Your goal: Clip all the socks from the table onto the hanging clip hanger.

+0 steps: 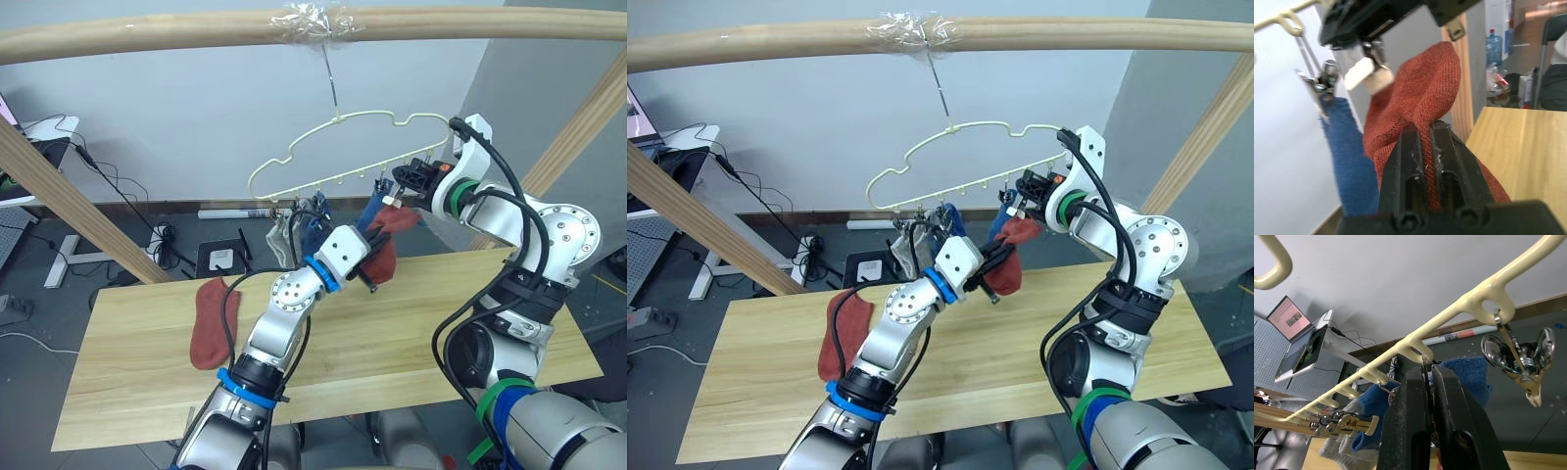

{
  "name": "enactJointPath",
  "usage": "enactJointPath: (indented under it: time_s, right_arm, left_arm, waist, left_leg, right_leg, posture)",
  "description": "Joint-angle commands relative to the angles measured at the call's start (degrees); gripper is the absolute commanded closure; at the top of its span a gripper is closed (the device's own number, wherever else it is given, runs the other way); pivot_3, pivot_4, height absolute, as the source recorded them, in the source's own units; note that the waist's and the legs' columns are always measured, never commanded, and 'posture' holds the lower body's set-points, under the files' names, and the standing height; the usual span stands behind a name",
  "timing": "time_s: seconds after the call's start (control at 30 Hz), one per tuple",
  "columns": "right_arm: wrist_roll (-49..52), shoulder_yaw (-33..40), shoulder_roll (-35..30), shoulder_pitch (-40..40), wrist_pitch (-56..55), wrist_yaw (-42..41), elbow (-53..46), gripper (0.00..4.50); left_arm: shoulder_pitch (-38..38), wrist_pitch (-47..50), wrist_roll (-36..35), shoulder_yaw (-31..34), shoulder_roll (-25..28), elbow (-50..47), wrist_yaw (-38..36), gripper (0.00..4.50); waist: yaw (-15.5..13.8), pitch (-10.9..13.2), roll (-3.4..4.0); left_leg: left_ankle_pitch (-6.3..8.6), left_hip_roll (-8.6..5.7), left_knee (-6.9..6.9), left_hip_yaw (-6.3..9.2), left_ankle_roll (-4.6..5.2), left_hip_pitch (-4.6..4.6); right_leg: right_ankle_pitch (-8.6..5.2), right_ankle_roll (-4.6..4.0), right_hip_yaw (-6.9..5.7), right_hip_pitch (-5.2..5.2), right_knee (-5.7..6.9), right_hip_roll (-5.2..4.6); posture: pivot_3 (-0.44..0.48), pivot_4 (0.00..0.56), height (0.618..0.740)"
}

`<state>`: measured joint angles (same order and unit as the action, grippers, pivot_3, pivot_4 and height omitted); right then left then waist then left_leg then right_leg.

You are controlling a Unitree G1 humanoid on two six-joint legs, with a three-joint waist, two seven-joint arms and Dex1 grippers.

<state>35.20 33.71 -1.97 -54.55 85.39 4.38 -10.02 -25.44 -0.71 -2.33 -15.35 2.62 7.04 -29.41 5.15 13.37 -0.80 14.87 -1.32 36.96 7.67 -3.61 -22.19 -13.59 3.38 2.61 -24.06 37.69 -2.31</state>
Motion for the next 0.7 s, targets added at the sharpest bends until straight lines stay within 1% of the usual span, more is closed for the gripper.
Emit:
enactJointPath:
  time_s: [0.03, 0.4, 0.7]
  right_arm:
    - [-0.77, 1.10, -1.14, 1.23, -0.14, 0.65, -1.58, 4.50]
    - [-1.00, 0.69, -1.48, 1.39, -0.96, 0.50, -1.14, 4.50]
    - [-0.93, 0.98, -0.82, 1.23, -0.67, 0.80, -1.06, 4.50]
  left_arm:
    - [-0.40, -1.57, -0.23, 0.66, 0.19, -1.69, 0.25, 4.47]
    - [2.94, -0.43, -0.37, -0.32, 2.09, -5.78, -0.61, 4.47]
    - [0.41, -1.08, 0.22, -0.10, 0.73, -3.67, 0.83, 4.47]
  waist:
    - [0.00, 0.00, 0.00]
    - [-0.05, 0.00, 0.00]
    - [-0.05, 0.01, 0.01]
  left_leg:
    - [0.00, 0.00, 0.00, 0.00, 0.00, 0.00]
    - [0.00, 0.00, 0.00, 0.02, 0.00, -0.03]
    - [0.00, 0.00, 0.00, 0.03, 0.00, -0.04]
  right_leg:
    - [0.00, 0.00, 0.00, 0.00, 0.00, 0.00]
    - [0.00, 0.00, -0.01, 0.00, -0.02, 0.00]
    - [0.00, 0.01, -0.02, 0.00, -0.03, 0.00]
  posture:
    - [-0.190, 0.208, 0.740]
    - [-0.186, 0.217, 0.740]
    - [-0.183, 0.220, 0.740]
